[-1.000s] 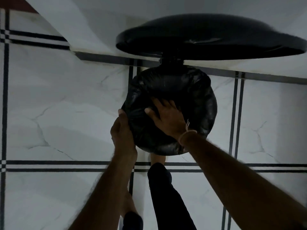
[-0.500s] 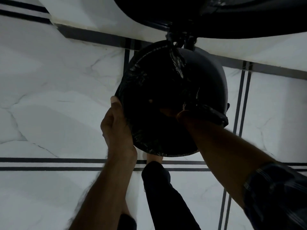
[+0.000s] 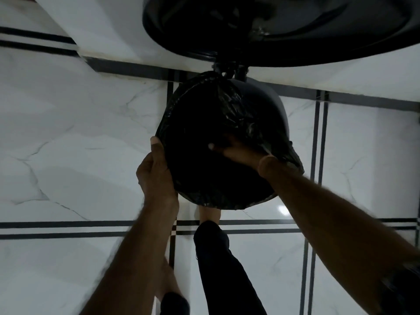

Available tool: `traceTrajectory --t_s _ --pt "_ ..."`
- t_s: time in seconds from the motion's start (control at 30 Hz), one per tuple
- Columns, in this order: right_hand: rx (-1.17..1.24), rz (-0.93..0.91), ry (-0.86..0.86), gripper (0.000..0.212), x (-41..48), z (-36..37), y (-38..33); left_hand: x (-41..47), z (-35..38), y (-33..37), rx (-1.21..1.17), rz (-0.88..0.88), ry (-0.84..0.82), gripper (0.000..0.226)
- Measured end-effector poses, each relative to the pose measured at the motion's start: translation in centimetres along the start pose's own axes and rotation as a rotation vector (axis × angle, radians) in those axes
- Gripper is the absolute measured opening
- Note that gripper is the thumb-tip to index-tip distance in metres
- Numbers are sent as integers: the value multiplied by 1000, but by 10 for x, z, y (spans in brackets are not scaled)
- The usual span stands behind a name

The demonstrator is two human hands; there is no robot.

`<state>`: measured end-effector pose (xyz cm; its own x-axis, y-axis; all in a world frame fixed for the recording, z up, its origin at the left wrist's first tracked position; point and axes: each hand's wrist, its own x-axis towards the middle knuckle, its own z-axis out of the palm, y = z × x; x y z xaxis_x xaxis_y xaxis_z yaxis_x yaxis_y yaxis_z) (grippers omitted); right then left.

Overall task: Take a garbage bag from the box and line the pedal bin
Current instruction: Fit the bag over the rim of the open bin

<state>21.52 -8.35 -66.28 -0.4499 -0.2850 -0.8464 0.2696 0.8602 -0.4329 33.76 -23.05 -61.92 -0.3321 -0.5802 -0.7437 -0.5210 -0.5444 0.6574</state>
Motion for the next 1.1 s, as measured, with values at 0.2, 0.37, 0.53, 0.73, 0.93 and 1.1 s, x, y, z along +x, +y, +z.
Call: traceTrajectory --t_s 0.2,0.37,0.53,0.73,0.93,1.1 --pt "306 -258 0 49 -64 -36 -2 10 -12 7 109 103 2 41" --pt "293 -440 576 46 -65 -37 6 26 -4 26 258 248 44 8" --pt "-21 -277 1041 60 -53 -48 13 37 16 45 331 350 -102 36" --pt "8 -174 1118 20 -40 -69 20 54 29 61 395 375 -111 26" --pt "191 -128 938 19 -25 -99 27 63 38 74 328 348 -197 27" --pt "671 -160 506 30 -3 -115 30 73 40 78 265 197 -307 31"
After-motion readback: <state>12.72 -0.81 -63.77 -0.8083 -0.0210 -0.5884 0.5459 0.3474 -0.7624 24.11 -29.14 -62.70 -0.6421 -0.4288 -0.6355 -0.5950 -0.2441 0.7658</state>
